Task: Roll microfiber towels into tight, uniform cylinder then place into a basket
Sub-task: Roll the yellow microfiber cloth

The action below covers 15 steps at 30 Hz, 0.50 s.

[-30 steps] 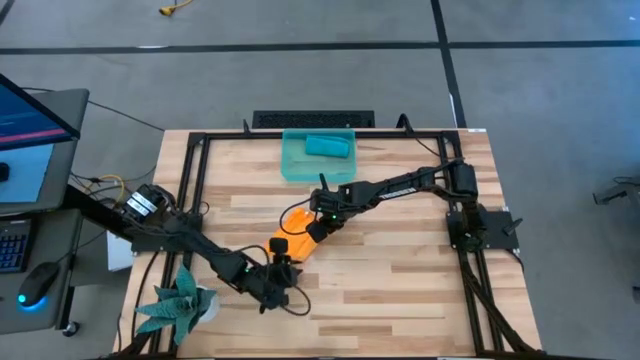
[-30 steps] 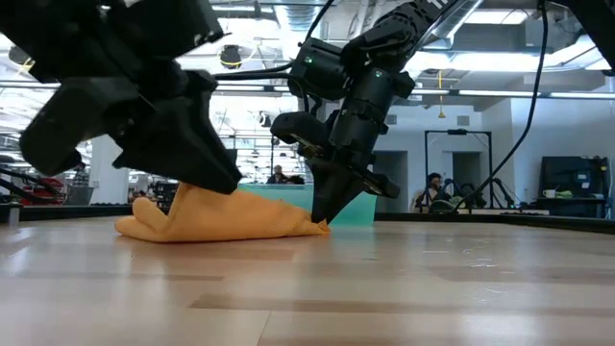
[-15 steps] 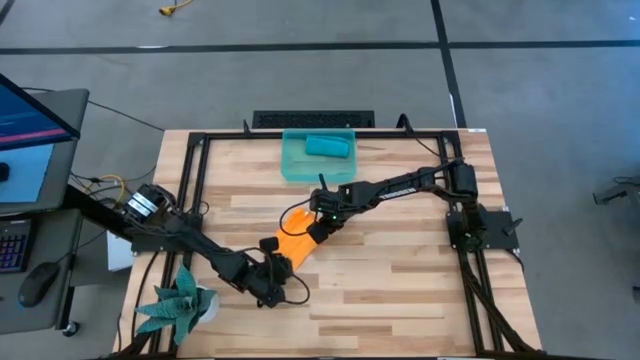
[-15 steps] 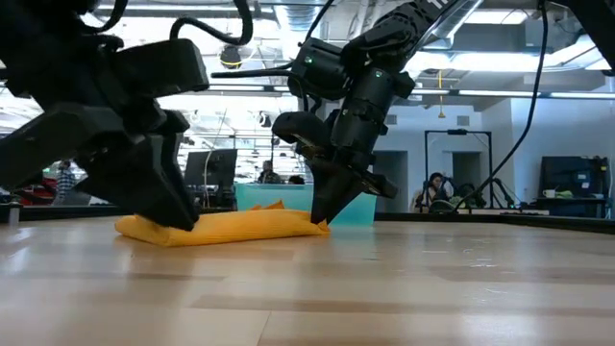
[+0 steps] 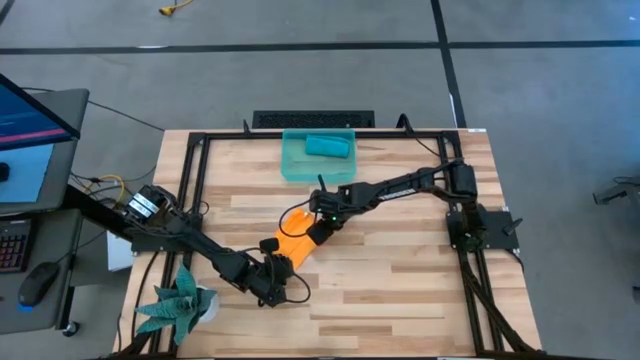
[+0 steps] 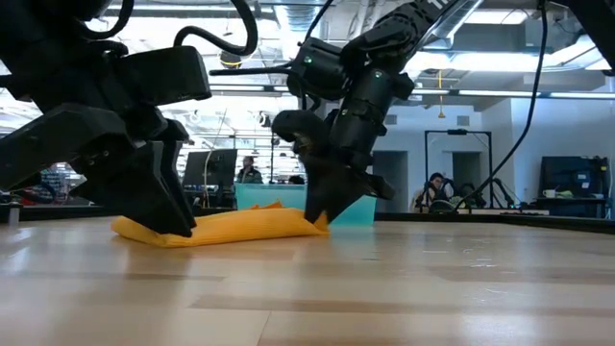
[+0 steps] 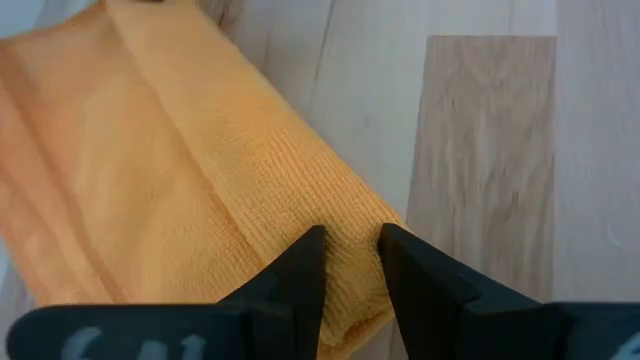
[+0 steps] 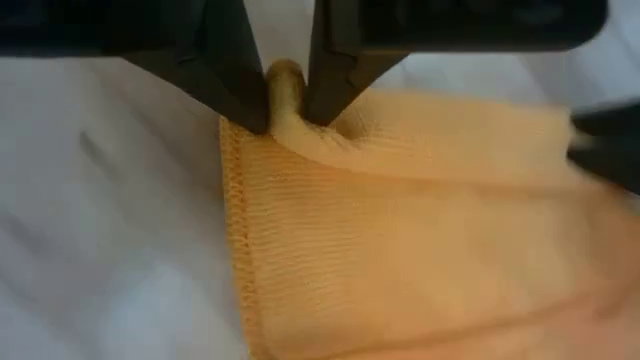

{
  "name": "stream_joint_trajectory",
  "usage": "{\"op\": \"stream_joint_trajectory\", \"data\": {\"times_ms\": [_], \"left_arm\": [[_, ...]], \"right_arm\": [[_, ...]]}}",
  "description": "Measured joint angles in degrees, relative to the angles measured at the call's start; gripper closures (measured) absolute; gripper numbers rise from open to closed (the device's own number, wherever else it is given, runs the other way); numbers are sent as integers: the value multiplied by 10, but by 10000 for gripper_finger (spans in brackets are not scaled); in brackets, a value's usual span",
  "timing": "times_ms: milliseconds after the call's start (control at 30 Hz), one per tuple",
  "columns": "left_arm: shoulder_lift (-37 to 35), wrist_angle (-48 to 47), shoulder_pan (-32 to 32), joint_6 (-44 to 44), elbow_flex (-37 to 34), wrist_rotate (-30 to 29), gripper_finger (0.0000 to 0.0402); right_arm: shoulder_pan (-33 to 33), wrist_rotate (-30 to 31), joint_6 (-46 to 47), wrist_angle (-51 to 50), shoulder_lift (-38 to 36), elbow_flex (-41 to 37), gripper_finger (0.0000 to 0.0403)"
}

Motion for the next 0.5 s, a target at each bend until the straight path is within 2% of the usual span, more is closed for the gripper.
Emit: {"op": "stream_joint_trajectory", "data": {"times_ms": [100, 233, 500], "left_arm": [[0, -8, 0, 3, 0, 3, 306], [1, -19, -1, 6, 0, 8, 306], [0, -50, -17, 54, 0, 32, 306]], "right_arm": [[-5, -25, -11, -20, -12, -2, 289], [2, 5, -41, -40, -55, -3, 282], [62, 150, -62, -131, -147, -2, 280]]}}
